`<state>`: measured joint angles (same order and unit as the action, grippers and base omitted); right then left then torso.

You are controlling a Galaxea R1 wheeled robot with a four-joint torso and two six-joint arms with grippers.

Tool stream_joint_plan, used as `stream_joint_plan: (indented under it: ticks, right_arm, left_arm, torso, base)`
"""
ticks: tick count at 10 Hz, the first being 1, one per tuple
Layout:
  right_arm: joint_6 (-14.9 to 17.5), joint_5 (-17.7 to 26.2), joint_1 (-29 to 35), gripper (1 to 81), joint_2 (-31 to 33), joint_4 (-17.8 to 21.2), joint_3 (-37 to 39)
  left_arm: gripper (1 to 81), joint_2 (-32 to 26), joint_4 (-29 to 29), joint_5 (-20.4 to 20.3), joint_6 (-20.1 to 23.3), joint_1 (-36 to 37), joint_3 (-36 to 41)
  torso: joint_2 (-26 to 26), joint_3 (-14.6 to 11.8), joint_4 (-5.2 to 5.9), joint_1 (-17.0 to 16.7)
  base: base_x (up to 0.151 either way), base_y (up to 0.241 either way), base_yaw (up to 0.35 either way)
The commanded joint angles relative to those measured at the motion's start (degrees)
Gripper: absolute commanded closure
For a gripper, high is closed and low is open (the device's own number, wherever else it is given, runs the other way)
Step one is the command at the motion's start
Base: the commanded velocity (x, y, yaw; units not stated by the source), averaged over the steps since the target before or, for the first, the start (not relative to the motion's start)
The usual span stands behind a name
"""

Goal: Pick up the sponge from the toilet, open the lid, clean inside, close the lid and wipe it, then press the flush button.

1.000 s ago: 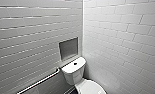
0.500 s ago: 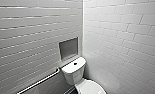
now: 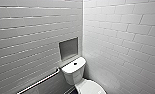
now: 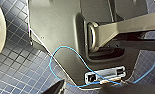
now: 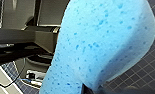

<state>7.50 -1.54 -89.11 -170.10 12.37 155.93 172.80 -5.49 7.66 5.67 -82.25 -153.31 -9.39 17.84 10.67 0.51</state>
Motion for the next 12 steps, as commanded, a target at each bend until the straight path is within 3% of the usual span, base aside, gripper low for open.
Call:
stream_joint_plan:
  ticks: [1,12]
  right_arm:
    - [0.33,3.65,1.09,81.1,-0.01,0.28,0.5]
    - [0.41,3.38,0.73,81.1,-0.18,0.37,0.15]
  left_arm:
    - [1.0,-0.35,0.39,3.86,-0.04,2.13,0.11]
    - [1.0,-0.61,0.3,3.77,-0.04,1.87,0.29]
  torso:
    - [0.0,0.0,0.0,0.0]
    - [0.07,-0.02,0.0,-0.06]
  base:
    - [0.079,0.0,0.0]
    - [0.094,0.0,0.0]
